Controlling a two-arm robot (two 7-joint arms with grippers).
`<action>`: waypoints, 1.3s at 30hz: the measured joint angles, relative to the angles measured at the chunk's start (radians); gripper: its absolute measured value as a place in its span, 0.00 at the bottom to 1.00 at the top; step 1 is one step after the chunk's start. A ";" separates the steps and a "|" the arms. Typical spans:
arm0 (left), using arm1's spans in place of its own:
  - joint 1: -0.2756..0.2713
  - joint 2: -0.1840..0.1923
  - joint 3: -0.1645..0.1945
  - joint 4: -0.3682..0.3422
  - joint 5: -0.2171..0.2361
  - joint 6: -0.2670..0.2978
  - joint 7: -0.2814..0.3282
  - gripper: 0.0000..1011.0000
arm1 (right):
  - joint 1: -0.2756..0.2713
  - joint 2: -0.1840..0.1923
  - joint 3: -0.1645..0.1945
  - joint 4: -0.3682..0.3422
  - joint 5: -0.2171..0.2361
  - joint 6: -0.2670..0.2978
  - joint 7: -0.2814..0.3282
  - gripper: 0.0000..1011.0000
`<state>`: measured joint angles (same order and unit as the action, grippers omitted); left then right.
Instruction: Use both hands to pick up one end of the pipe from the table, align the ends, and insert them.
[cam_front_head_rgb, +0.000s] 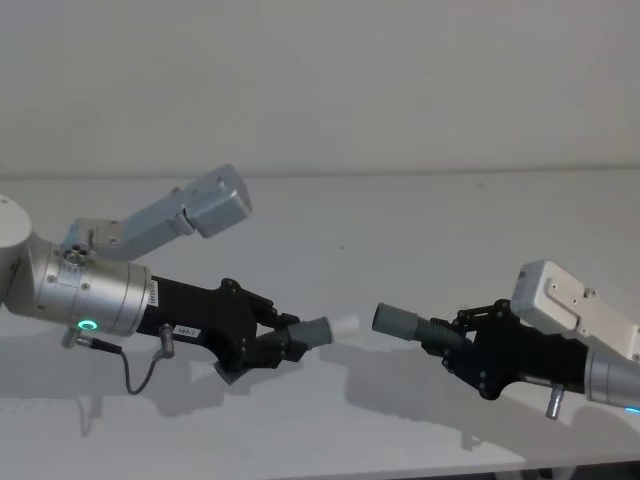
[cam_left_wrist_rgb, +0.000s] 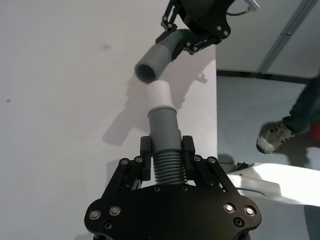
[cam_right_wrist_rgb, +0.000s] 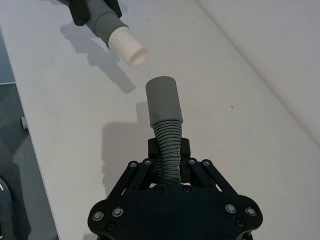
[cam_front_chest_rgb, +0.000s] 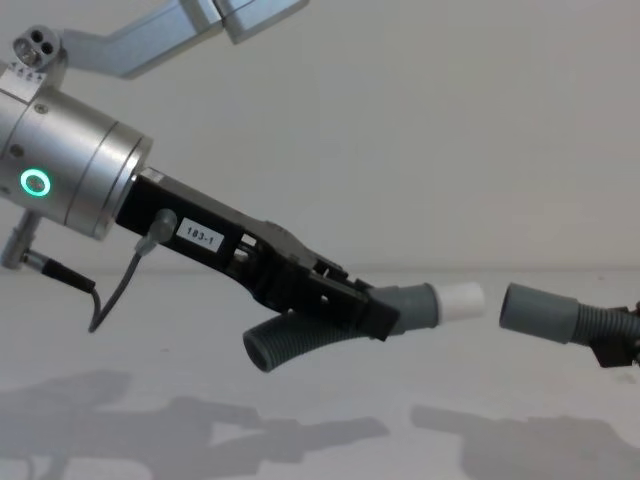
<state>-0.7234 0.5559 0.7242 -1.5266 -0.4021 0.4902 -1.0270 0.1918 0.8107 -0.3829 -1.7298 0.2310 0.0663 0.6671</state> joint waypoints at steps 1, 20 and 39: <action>-0.005 -0.001 0.005 0.003 0.000 -0.001 -0.007 0.32 | 0.001 0.003 0.001 0.002 0.004 -0.007 0.005 0.19; -0.048 -0.006 0.051 0.010 0.000 0.009 -0.048 0.32 | 0.016 0.038 -0.010 0.004 0.038 -0.055 0.060 0.19; -0.070 0.001 0.076 0.003 -0.011 0.024 -0.059 0.32 | 0.008 0.081 -0.019 -0.013 0.054 -0.061 0.072 0.19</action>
<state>-0.7937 0.5567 0.8007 -1.5238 -0.4128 0.5143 -1.0855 0.1995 0.8912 -0.4016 -1.7429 0.2849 0.0050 0.7387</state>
